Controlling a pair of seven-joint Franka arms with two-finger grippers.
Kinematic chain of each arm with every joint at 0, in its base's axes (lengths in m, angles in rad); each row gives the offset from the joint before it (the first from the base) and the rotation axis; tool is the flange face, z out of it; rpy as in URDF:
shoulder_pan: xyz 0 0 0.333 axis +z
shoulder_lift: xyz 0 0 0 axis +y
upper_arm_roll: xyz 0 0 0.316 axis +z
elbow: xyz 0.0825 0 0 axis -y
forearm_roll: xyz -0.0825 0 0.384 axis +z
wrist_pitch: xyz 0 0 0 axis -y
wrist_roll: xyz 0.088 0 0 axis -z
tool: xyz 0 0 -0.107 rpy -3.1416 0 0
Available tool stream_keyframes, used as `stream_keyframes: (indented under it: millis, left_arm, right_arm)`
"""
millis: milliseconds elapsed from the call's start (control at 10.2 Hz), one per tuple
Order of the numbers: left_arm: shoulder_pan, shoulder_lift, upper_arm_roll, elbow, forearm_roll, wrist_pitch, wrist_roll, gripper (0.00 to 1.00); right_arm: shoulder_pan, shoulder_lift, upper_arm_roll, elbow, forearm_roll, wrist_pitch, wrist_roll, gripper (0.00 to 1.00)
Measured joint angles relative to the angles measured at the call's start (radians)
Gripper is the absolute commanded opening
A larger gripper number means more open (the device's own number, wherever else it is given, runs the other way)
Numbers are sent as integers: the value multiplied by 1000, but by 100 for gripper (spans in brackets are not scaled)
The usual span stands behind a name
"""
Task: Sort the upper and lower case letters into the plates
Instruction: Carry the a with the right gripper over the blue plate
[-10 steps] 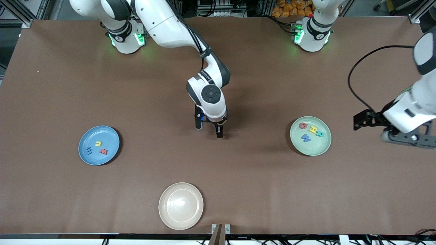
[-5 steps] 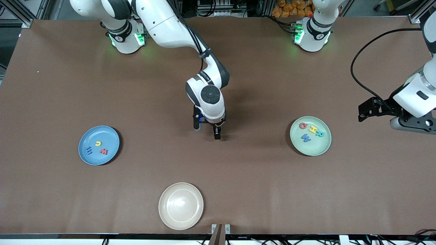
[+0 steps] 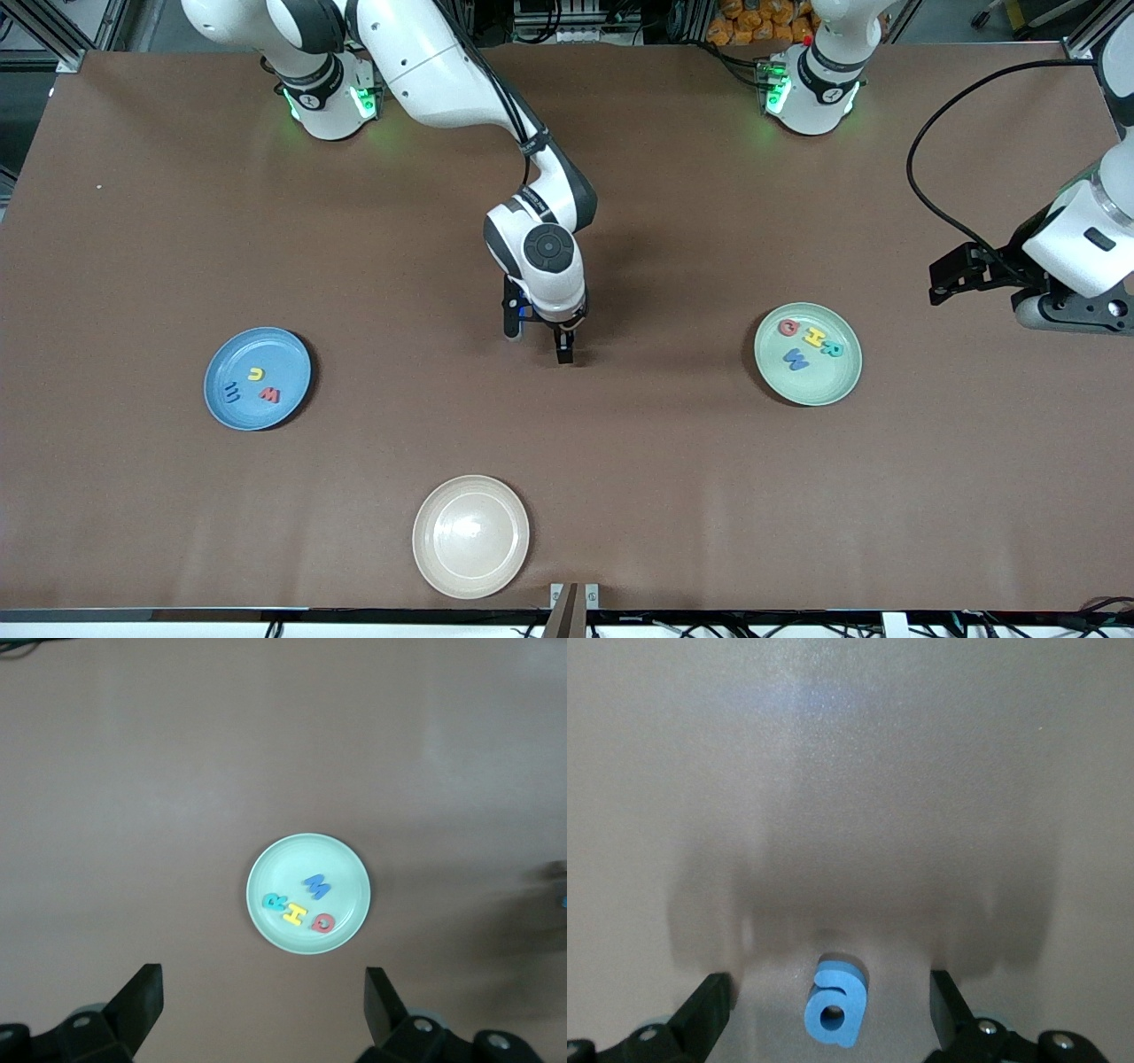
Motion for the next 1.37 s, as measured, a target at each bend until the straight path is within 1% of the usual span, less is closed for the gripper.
stream_keyframes:
  millis: [195, 293, 391, 489, 684, 879, 1172, 1368]
  left_arm:
    - [-188, -34, 201, -1, -38, -40, -36, 100]
    - [-256, -51, 274, -4, -43, -58, -36, 100]
    - [-300, -74, 318, -22, -44, -71, -36, 100]
    - [-315, -108, 330, -60, -45, -77, -36, 100]
    - [-335, -189, 344, -148, -55, -79, -36, 100]
    - [-381, -236, 380, -200, -57, -79, -36, 100]
    - [-386, -242, 390, -213, -62, -78, -36, 100]
    - [-386, -242, 393, -214, -85, -75, -36, 100]
  right_arm:
    - [1, 0, 0, 2, 0, 0, 0, 100]
    - [1, 0, 0, 3, 0, 0, 0, 100]
    - [1, 0, 0, 4, 0, 0, 0, 45]
    - [1, 0, 0, 4, -4, 0, 0, 0]
    - [4, -2, 0, 9, -38, -2, 0, 0]
    - [4, -3, -1, 18, -68, 0, 0, 0]
    - [6, -6, -1, 21, -97, -6, -4, 0]
    - [7, -6, -4, 22, -125, -3, -54, 0]
